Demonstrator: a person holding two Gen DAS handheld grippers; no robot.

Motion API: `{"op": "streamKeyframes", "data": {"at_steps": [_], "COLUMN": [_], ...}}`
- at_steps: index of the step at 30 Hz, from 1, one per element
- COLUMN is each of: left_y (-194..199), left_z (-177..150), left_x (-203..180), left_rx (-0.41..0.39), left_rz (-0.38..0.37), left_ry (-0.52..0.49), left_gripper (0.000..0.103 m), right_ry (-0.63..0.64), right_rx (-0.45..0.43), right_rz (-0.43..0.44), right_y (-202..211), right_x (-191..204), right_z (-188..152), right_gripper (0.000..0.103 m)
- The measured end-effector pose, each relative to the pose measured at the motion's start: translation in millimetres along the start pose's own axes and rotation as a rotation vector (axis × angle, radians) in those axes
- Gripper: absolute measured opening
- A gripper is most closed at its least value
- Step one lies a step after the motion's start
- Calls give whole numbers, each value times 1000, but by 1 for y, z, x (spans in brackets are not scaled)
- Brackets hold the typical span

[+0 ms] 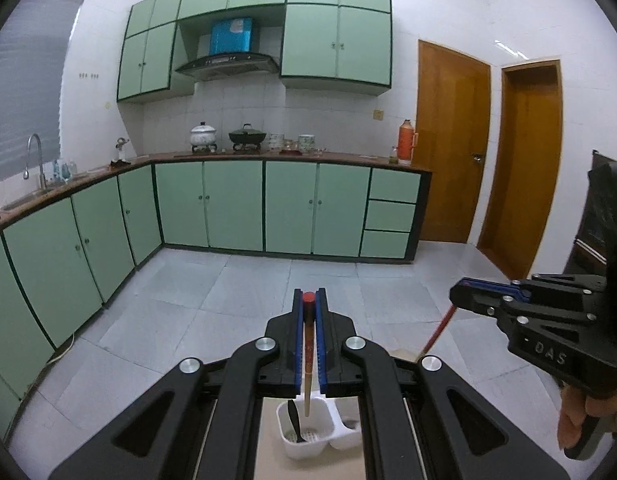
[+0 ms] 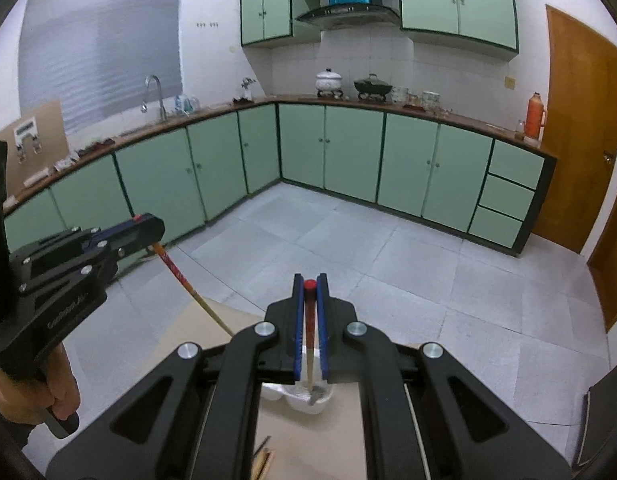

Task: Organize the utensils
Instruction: 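Carry the chopsticks to the white holder and open both tools to drop them in, then withdraw both tools from the holder back toward the remaining chopsticks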

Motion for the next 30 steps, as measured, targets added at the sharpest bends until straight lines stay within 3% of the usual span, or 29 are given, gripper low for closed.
{"op": "streamKeyframes", "data": {"at_steps": [6, 10, 11, 13, 18, 22, 23, 27, 30], "left_y": [-55, -65, -64, -53, 4, 68, 81, 120, 130], "left_z": [-56, -82, -83, -82, -75, -121, -139, -228, -292], "left_x": [28, 43, 46, 50, 57, 65, 66, 69, 68], "left_rx": [91, 136, 141, 136, 77, 38, 35, 51, 107], "left_rz": [31, 53, 56, 59, 45, 52, 56, 50, 38], "left_ry": [26, 36, 37, 36, 32, 0, -9, -23, -11], "left_gripper": [5, 6, 7, 16, 41, 53, 54, 58, 58], "right_ry": [-19, -39, -46, -75, -122, -138, -132, -106, -73], "right_rx": [72, 114, 113, 97, -4, -40, -30, 81, 153], "right_rz": [10, 35, 35, 41, 57, 70, 68, 87, 101], "right_y": [-48, -64, -63, -56, 7, 56, 64, 73, 76], "right_x": [-2, 5, 5, 4, 5, 30, 44, 117, 166], "right_z": [-42, -63, -65, -64, -81, -152, -182, -304, -365], "right_gripper": [5, 7, 13, 20, 20, 22, 22, 22, 22]}}
Point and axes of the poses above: each gripper's, at about its wrist camera, not at the fingertips, and y roughly against the way its jaws point, x to its left, z to its top, the point moved 9 cm from there along -y, roughly the way its jaws point, and after that the axes turned 14 degrees about y, right-handed, at the moved point
